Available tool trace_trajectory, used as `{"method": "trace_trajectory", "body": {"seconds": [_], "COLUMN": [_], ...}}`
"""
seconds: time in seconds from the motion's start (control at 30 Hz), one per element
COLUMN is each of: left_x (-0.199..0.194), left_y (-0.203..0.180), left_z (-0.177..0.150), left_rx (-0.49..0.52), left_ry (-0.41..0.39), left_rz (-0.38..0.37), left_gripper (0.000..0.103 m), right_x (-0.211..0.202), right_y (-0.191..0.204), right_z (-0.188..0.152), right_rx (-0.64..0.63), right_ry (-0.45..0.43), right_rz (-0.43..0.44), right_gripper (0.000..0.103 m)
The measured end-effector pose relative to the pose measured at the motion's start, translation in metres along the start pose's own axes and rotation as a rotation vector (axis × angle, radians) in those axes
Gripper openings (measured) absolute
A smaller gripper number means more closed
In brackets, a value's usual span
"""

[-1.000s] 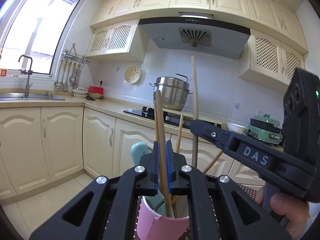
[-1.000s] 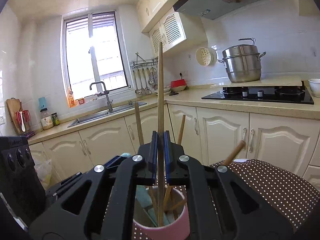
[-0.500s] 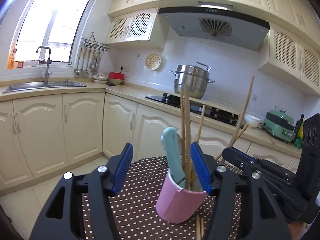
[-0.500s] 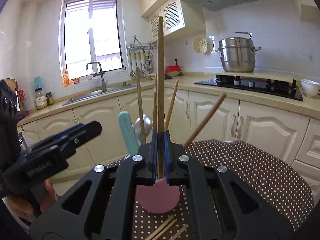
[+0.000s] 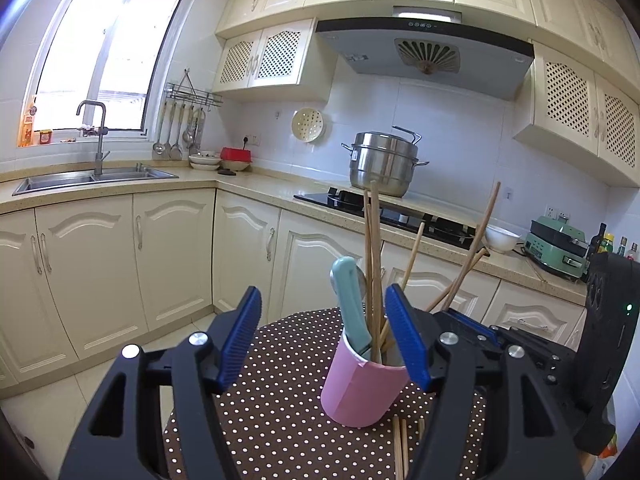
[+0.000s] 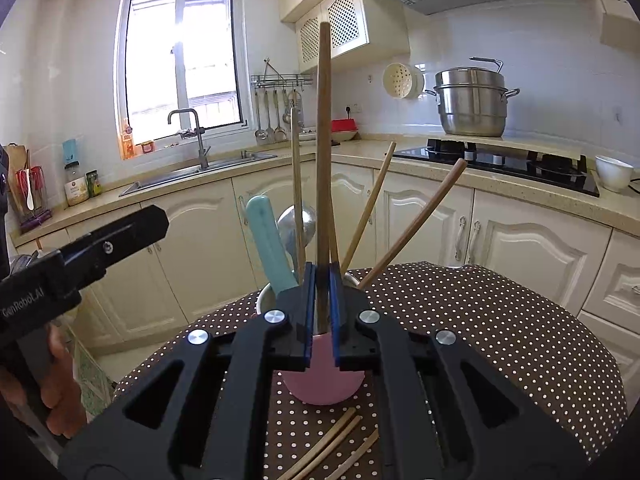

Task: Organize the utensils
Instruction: 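Lower the chopsticks into the cup and open the left tool, then the right, then move both open tools back down toward the remaining chopsticks and spoon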

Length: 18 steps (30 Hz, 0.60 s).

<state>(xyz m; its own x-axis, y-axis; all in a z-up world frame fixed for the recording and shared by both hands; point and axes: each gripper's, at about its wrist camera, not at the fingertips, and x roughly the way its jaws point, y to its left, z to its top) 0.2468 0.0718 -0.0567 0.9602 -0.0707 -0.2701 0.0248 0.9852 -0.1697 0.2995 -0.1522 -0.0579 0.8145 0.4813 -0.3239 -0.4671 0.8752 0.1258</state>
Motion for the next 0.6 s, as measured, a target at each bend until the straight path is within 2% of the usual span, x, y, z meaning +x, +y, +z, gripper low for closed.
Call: {"method": "trace_trajectory", "body": {"seconds": [0.13,0.2,0.23,0.27,0.4,0.47,0.6], "left_x": [-0.008,-0.013,-0.014,-0.016,-0.025,-0.031,-0.044], "left_y": [-0.001,-0.002,-0.004,-0.005,-0.012,-0.014,-0.02], "left_z": [0.002,0.002,0.003,0.003,0.005,0.005,0.006], "left_rx": [-0.005,-0.004,-0.003,0.0,0.014,0.015,0.02], "left_ry": [-0.005,-0.004,-0.003,-0.003,-0.007,-0.01,-0.014], "left_rz": [-0.001,0.001,0.002,0.0,0.001,-0.001,-0.012], "left_gripper": [0.064,0.064,0.064,0.065,0.069,0.07,0.071], "right_x": [-0.01,-0.015,-0.018,-0.023,-0.038,-0.045,-0.062], "right_y": [0.001,0.0,0.0,-0.001,-0.001,0.0,0.0], "right_z": [0.003,0.004,0.005,0.005,0.01,0.012,0.016], "right_rx": [-0.004,0.006,0.012,0.018,0.029,0.026,0.033], "right_ry": [-0.009,-0.016,-0.024,-0.039,-0.065,-0.078,-0.101], "right_rz": [-0.027,-0.032,-0.033,-0.035,-0.033,-0.04,-0.04], "right_gripper": [0.01,0.027,0.046,0.053,0.053,0.061,0.065]}}
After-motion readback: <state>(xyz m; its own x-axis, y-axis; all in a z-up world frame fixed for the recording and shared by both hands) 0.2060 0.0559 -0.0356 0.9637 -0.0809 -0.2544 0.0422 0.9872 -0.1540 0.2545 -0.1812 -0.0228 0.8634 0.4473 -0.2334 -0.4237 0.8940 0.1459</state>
